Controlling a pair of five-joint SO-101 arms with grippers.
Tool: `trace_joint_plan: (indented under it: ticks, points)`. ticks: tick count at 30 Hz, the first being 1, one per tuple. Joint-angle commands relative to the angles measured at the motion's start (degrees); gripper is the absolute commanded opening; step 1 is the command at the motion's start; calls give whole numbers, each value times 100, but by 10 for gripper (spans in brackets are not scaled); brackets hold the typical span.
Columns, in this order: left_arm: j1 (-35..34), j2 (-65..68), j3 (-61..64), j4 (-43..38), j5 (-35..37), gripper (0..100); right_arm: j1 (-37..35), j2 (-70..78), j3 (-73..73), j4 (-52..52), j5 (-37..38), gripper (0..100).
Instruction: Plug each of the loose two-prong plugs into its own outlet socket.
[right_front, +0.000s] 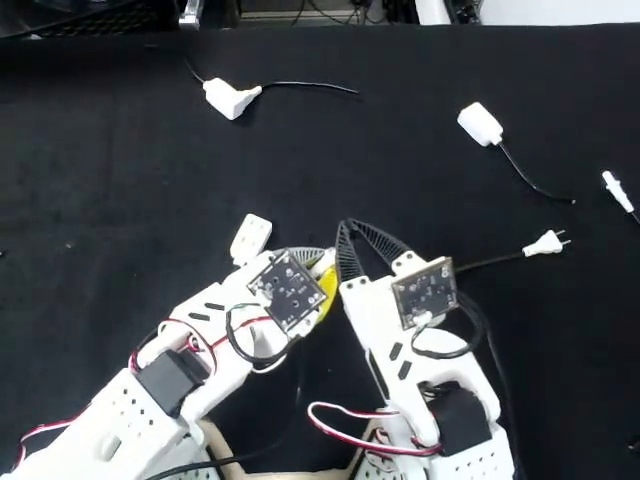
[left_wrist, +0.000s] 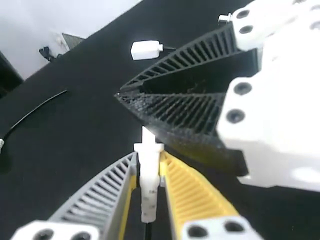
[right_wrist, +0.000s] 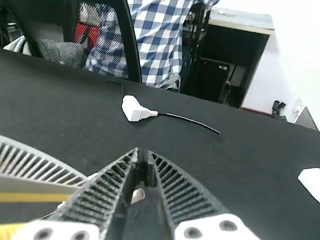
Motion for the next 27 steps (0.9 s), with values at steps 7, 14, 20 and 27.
trace_joint_plan:
  ticks: [7, 14, 20, 27]
  points:
    - [92, -360, -980, 492, 26, 29, 70, -470, 435, -53, 44, 12]
    - [84, -765, -1174, 651, 18, 29, 70, -470, 532, -185, 44, 12]
    - [-136, -1451, -1007, 642, 26, 29, 62, -470, 541, -193, 44, 12]
    - [-198, -1459, -1059, 668, 26, 29, 62, -470, 593, -220, 44, 12]
